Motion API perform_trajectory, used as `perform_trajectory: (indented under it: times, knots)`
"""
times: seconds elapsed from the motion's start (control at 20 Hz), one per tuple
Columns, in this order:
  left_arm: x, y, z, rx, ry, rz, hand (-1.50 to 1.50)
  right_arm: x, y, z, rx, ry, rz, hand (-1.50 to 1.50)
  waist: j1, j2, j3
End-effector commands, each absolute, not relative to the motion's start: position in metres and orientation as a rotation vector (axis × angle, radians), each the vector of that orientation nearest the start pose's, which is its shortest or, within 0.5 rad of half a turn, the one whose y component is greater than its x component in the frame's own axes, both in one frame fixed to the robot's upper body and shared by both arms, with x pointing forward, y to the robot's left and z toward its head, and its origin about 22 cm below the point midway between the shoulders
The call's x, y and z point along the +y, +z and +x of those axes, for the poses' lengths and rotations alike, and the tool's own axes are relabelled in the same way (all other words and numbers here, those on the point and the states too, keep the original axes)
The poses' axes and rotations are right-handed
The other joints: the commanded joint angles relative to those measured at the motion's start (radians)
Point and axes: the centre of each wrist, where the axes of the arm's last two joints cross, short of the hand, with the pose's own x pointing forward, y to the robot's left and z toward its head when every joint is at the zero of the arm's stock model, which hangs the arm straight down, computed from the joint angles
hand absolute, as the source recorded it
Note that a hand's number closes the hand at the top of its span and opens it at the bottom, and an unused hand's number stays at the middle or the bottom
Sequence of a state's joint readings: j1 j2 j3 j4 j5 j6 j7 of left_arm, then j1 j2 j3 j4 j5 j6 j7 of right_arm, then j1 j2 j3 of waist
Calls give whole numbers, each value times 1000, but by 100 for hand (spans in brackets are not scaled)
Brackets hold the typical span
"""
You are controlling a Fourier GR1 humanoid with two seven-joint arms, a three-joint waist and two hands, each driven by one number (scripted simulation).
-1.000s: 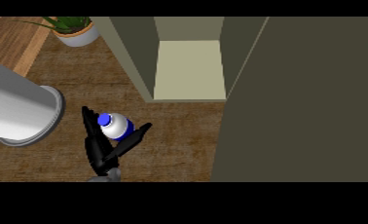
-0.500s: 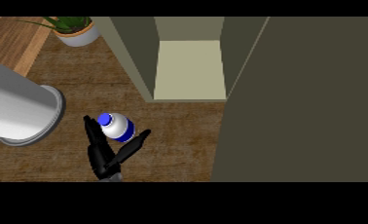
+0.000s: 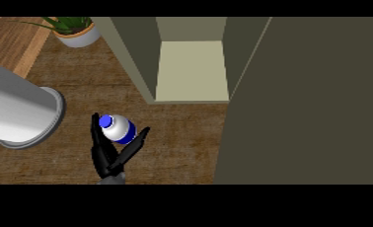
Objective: Pick up the bottled water, place it into the cabinet and close the cabinet
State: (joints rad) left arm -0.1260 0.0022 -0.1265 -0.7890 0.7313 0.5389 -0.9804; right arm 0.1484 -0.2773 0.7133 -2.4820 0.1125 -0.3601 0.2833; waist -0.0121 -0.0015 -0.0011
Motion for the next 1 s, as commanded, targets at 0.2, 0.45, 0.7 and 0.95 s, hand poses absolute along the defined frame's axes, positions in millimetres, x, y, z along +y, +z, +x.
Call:
perform_trajectory:
  times: [0.2, 0.45, 0.7, 0.95]
  knots:
    - [199, -162, 208, -1672, 684, 414, 150, -163, 177, 83, -1981, 209, 277, -150, 0, 0, 0]
    - [185, -153, 232, -1693, 698, 369, 150, -163, 180, 95, -1981, 212, 271, -150, 0, 2, 0]
    - [203, -155, 224, -1727, 658, 271, 150, -164, 173, 87, -1965, 227, 280, -150, 1, -1, 1]
    - [197, -161, 193, -1700, 388, -76, 150, -165, 182, 91, -1981, 226, 291, -150, -3, -7, -1]
